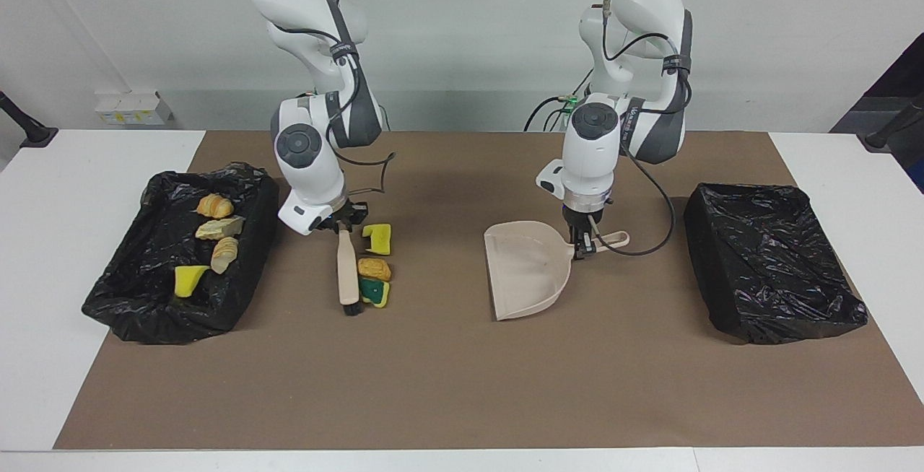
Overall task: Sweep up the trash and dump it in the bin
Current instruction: 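Set the dustpan beside the pieces while the right gripper brushes them toward it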
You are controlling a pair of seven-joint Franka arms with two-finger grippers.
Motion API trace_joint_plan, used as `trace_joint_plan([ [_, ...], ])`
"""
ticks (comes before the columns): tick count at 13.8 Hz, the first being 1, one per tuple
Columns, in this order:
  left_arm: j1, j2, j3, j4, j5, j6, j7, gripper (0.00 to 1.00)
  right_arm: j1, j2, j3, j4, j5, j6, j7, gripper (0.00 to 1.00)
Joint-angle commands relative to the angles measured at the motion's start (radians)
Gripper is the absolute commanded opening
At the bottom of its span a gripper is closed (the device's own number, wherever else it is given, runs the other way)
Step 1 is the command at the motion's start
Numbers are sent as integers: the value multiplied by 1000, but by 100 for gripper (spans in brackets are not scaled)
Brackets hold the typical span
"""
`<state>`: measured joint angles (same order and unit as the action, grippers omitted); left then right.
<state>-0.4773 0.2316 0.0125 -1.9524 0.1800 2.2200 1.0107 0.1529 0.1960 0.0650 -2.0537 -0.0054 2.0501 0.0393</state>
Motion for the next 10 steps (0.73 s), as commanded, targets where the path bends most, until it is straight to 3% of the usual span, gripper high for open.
trace_joint_plan([
  [1,-35,-41,10,-60,26,9,5,0,48,39,7,23,30,16,52,0],
  [7,-87,-71,7,-63,26,-147,-195,0,223,146,7,167,226,27,203,0],
  [10,-87,-77,7,-68,26,-167,-211,0,293,166,7,178,379,87,203,0],
])
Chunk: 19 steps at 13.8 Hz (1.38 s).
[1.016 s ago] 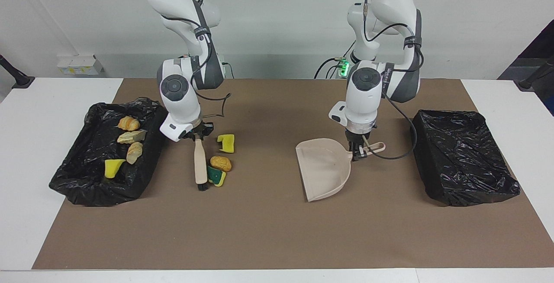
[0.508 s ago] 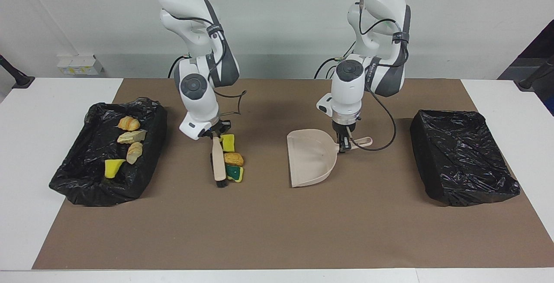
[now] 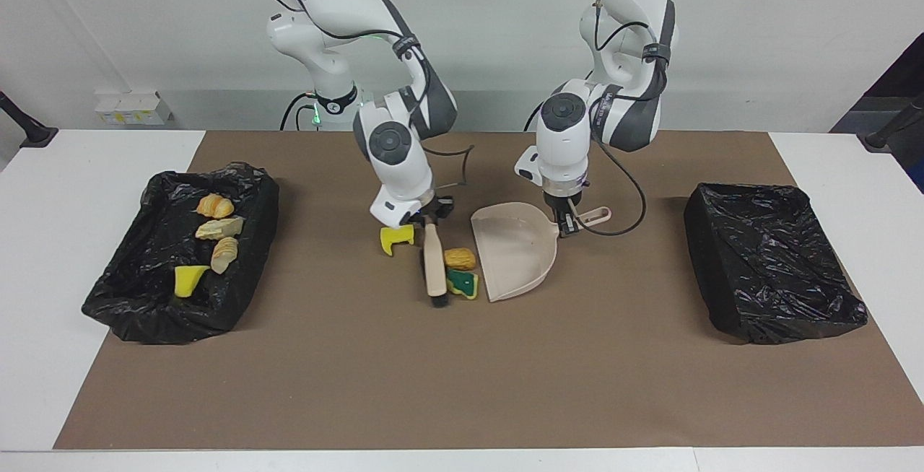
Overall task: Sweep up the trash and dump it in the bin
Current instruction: 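Sweep the nugget and sponges into the dustpan with the brush in the right gripper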
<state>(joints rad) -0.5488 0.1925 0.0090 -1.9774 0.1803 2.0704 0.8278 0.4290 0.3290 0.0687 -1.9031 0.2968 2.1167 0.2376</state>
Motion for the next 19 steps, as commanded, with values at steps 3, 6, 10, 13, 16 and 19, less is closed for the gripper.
trace_joint_plan([
  [3,-14,-47,9,-61,24,-6,-67,0,63,38,13,70,145,5,-3,0],
  [6,-11,-48,9,-75,24,10,-69,0,53,19,5,73,136,-68,-26,0],
  [10,-13,-59,9,-92,24,17,-69,0,-25,-40,-6,64,110,-183,-8,0],
  [13,-10,-59,9,-92,24,26,-69,0,-111,-94,-3,67,10,-266,-12,0],
  [16,-7,-59,9,-96,24,28,-69,0,-188,-117,2,62,-132,-313,-37,0],
  [19,-2,-59,9,-98,24,42,-69,0,-236,-180,-1,-69,-203,-268,-44,0],
])
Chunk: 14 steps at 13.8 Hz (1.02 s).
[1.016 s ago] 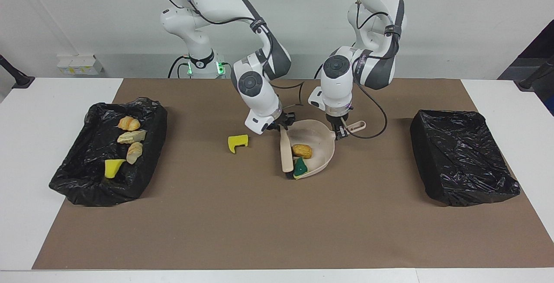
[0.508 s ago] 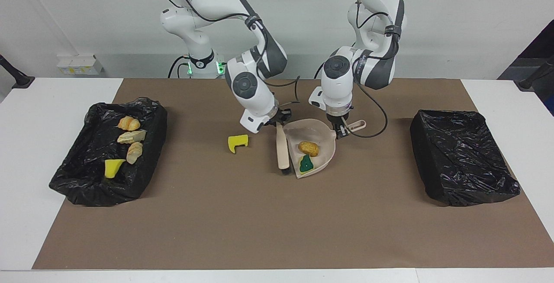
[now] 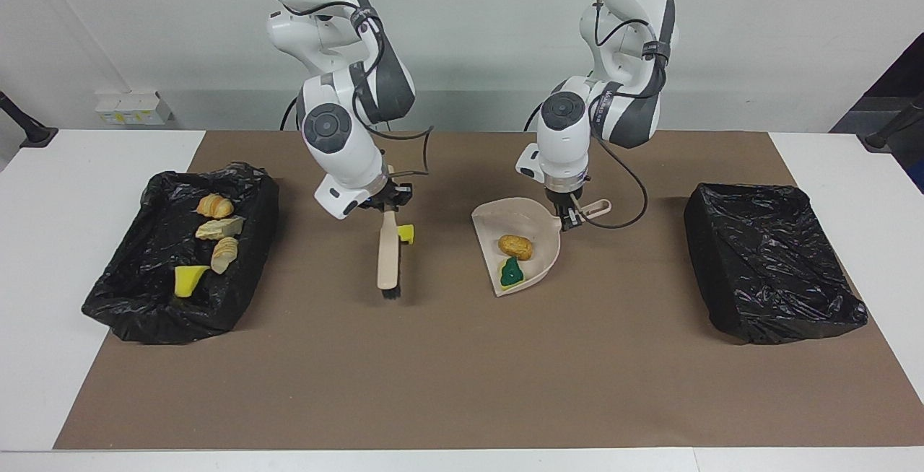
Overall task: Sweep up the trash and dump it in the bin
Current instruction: 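Sweep the nugget and sponges into the dustpan with the brush in the right gripper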
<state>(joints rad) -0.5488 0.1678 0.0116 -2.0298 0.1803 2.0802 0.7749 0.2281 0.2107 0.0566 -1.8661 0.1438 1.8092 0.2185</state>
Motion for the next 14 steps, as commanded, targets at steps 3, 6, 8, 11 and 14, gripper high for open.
trace_joint_plan([
  [3,-2,-34,7,-53,24,41,-16,0,-52,-178,14,-318,-84,110,-64,0],
  [6,0,-34,7,-53,24,43,-16,0,2,-234,17,-444,-81,177,42,0],
  [8,-2,-34,7,-53,24,37,-16,0,59,-185,17,-427,-69,249,100,0],
  [11,-2,-36,8,-53,24,28,-16,0,163,-93,20,-329,23,265,130,0],
  [14,-2,-36,8,-53,24,27,-16,0,252,-27,23,-234,156,280,140,0],
])
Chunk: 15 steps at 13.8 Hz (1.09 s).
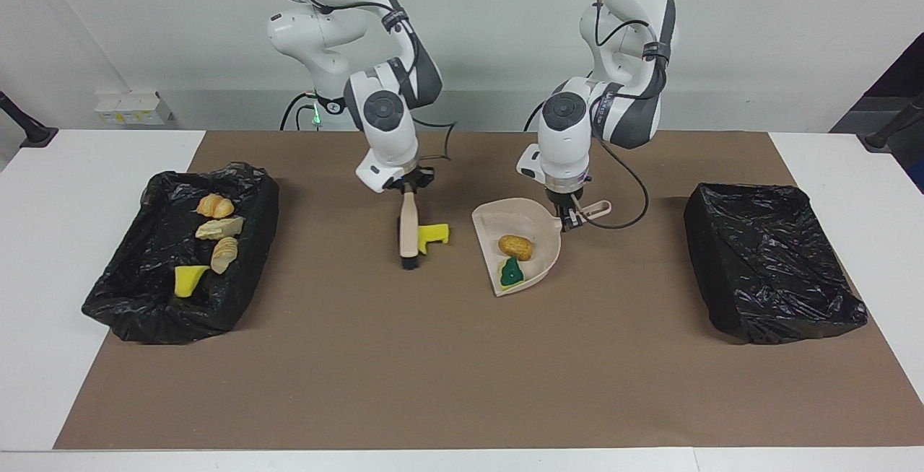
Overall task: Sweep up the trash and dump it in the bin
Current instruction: 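Sweep the last yellow sponge into the dustpan with the right gripper's brush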
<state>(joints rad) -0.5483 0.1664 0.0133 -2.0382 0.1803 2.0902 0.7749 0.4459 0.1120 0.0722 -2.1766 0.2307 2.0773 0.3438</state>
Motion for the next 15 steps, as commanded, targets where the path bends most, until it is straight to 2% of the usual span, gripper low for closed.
trace_joint_plan([
  [1,-2,-34,5,-45,24,22,-16,0,71,96,6,101,111,35,21,0],
  [3,-2,-34,7,-45,24,24,-16,0,114,138,8,139,160,95,18,0],
  [5,-2,-34,5,-45,24,27,-16,0,140,153,9,185,243,100,20,0],
  [7,-2,-34,5,-45,24,27,-16,0,126,153,6,198,230,72,24,0],
  [9,-2,-34,5,-45,24,25,-16,0,96,123,-8,215,196,-21,21,0],
  [13,4,-33,10,-34,24,7,-8,0,2,92,0,296,56,-170,0,0],
  [15,43,-53,10,-27,25,-2,0,0,-15,92,-3,323,39,-201,-14,0],
])
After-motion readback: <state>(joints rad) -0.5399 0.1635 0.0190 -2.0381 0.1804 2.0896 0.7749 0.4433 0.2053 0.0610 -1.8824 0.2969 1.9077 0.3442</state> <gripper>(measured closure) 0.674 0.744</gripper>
